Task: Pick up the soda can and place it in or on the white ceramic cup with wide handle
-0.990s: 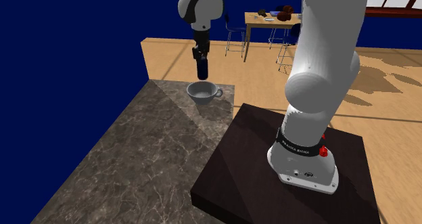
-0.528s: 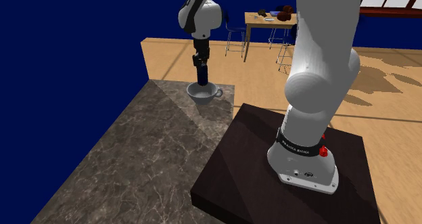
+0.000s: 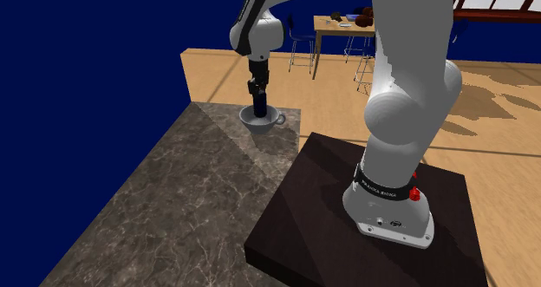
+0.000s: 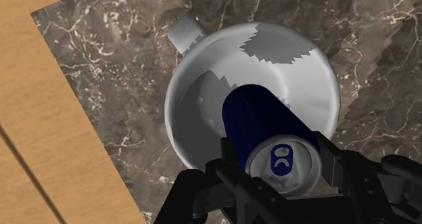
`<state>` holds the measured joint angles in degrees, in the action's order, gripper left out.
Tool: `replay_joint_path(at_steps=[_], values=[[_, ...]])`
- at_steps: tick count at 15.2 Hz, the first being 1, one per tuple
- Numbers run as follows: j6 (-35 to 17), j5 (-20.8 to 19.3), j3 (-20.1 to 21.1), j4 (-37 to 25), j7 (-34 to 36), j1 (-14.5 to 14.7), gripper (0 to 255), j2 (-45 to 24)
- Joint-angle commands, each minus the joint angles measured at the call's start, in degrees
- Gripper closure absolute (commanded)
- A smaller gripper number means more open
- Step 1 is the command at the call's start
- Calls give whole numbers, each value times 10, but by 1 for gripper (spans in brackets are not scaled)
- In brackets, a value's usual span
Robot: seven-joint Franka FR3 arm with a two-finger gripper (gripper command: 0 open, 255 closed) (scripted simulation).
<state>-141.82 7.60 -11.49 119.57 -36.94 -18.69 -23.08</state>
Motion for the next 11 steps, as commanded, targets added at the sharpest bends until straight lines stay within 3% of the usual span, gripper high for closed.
replay_joint_path(at_steps=[1,7,8,11], values=[[-4,1,1,1,-1,0,255,-3],[-4,1,1,1,-1,-1,255,-3],[-4,1,1,1,-1,0,0,-3],[-4,1,1,1,-1,0,0,-3]])
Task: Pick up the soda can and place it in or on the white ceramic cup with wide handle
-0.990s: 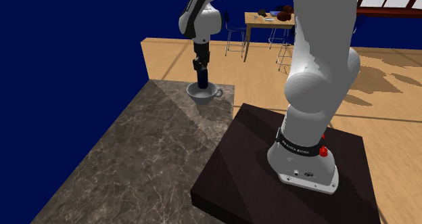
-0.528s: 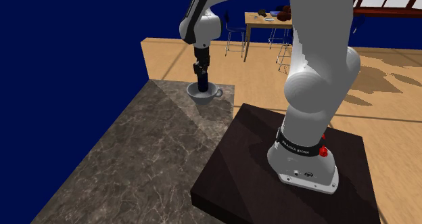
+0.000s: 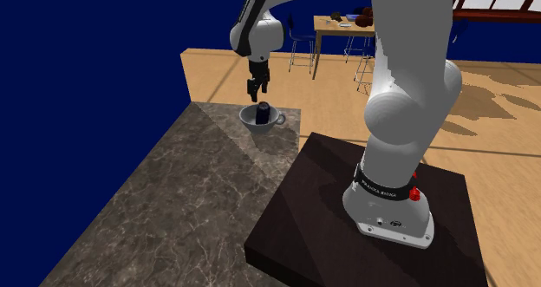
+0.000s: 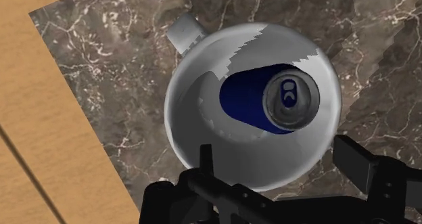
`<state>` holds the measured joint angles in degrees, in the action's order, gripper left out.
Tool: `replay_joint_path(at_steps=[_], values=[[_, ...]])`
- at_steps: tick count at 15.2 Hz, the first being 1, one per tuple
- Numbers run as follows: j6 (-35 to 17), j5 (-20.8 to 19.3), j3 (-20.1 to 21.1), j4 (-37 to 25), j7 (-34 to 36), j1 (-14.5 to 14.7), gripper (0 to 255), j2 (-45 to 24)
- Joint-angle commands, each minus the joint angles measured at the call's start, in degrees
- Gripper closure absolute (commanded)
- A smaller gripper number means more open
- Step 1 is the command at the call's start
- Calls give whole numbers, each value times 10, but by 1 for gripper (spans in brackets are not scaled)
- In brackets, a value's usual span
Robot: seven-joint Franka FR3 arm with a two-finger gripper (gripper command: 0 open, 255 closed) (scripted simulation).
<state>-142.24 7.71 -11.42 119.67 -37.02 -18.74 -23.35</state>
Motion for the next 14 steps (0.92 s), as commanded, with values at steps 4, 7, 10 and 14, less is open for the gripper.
replay_joint_path(at_steps=[4,7,10,14], values=[[31,-10,-6,-2,7,4,0,29],[59,-19,-10,-6,13,7,0,54],[59,-19,-10,-6,13,7,0,54],[59,-19,-10,-6,13,7,0,54]])
